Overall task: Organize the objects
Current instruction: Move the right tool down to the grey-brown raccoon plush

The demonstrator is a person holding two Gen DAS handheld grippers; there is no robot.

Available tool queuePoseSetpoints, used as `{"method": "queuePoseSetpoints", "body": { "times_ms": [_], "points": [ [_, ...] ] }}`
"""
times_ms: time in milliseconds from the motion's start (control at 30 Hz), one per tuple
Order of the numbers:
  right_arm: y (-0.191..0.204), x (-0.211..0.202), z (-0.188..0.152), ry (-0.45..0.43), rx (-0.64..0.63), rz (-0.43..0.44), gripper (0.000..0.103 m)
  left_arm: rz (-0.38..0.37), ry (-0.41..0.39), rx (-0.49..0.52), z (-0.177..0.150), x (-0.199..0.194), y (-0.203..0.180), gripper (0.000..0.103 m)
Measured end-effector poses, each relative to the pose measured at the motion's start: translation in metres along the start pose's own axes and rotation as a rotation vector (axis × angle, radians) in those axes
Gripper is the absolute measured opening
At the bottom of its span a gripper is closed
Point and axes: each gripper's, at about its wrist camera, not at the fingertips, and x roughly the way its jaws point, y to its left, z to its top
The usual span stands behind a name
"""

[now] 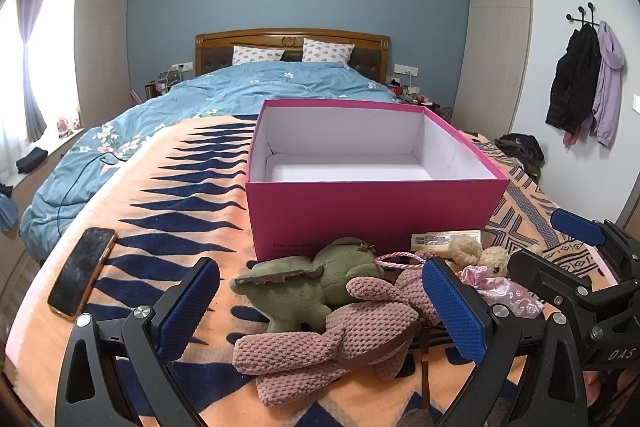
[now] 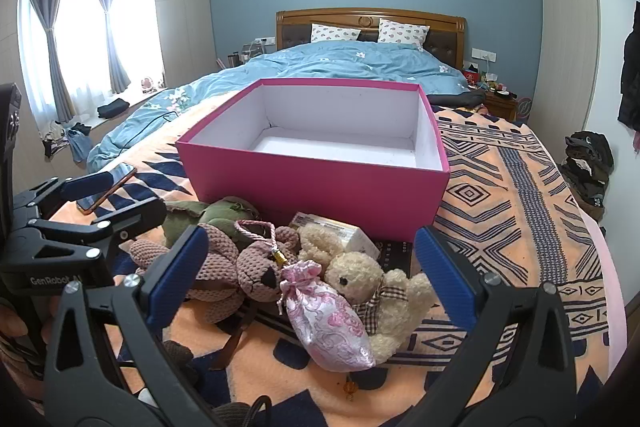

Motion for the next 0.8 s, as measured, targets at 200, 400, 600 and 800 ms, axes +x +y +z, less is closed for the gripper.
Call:
{"method": "queuePoseSetpoints", "body": {
  "times_ms": [200,400,600,800],
  "points": [
    [-0.003,-0.003,-0.001,-0.008,0.006,-0.007,0.103,-0.001,-0.001,0.000,-0.001,-0.001,-0.001,0.103],
    [-0.008,-0.007,-0.002,-0.008,0.016,-0.012,0.103,-0.010,-0.001,0.013,-0.003,-0.003,-0.004,0.103],
    [-0.015,-0.016,-0.004,-0.006,0.005,-0.032,0.103,-0.139,0.028,0.067,-0.011,-0.010,-0.004,0.103],
    [-0.034,-0.039,-0.012,0.000,-0.009,-0.086,0.103,-0.359,0.067,0.223,-0.036,-0.027,-0.011,0.103]
  ]
}}
